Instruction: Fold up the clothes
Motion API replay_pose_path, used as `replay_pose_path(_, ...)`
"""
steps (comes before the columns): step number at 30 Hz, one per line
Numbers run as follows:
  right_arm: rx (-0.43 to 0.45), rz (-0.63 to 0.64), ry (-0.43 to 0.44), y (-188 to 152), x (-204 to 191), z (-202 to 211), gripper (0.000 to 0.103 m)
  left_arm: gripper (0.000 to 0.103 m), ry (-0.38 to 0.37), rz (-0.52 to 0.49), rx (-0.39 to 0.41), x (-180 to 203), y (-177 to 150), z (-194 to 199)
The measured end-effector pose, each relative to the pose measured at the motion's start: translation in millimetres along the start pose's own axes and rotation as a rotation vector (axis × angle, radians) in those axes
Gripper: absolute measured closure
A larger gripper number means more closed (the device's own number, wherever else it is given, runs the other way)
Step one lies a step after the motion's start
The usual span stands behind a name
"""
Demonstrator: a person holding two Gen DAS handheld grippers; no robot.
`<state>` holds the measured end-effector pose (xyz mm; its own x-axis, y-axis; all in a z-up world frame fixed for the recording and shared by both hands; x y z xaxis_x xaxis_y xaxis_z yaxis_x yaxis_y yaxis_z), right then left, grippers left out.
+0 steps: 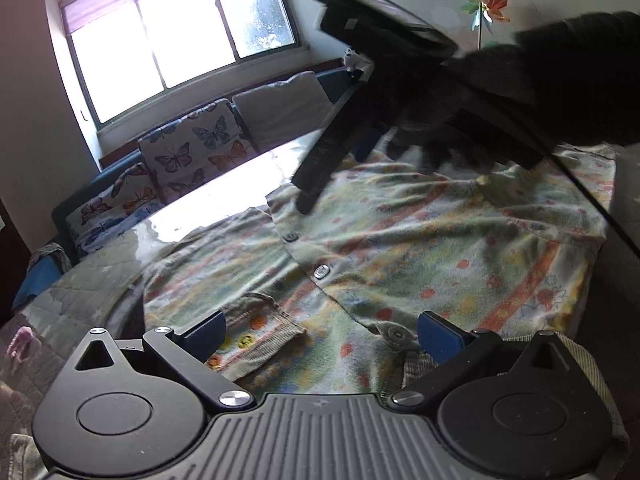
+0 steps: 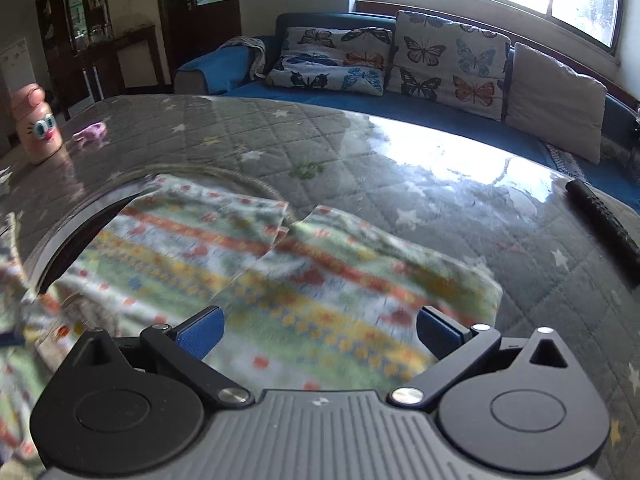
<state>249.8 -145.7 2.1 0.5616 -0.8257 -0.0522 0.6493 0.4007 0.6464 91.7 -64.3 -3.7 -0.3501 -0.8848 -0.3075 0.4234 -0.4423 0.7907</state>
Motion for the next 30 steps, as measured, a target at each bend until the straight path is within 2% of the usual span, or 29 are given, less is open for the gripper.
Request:
replay_pose_path(4,-0.001,0.032,0.007,-25,-18,22,0.000,0.000,0.028,0.058,-0.005,-18,1,7)
replay_pose_path(11,0.001,0.131,-0.037,-74,-58,47,0.000,0.000,0.079,0.139,-0.053,-42,-10,12)
replay_pose_path(16,0.035,0.115,-0.077,-99,-70,70,0.000,0.000,0.090,0.158,-0.105,-46,-24,11)
replay_pose_path(20,0.046,0.128,-0.099,-111,-78,85,0.000,0.000,0.079,0.171,-0.132,-47,-31,12)
replay_pose_path(26,0.059,0.083,-0.095,-133,-87,97,0.000,0.000,0.090,0.181,-0.147,-46,-35,13)
replay_pose_path(30,0.077,0.107,-0.126,-134,-93,110,0.000,0.000,0.090,0.181,-0.150,-45,-36,18)
Point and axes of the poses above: each gripper's, at about its wrist camera, not at the fingertips, and z roughly against the way its jaws point, x to its right, y to its top, the point moved 1 cm from there along -z, roughly the way its jaws point, and after that the axes turned 4 degrees about y, right-handed, at the moved point
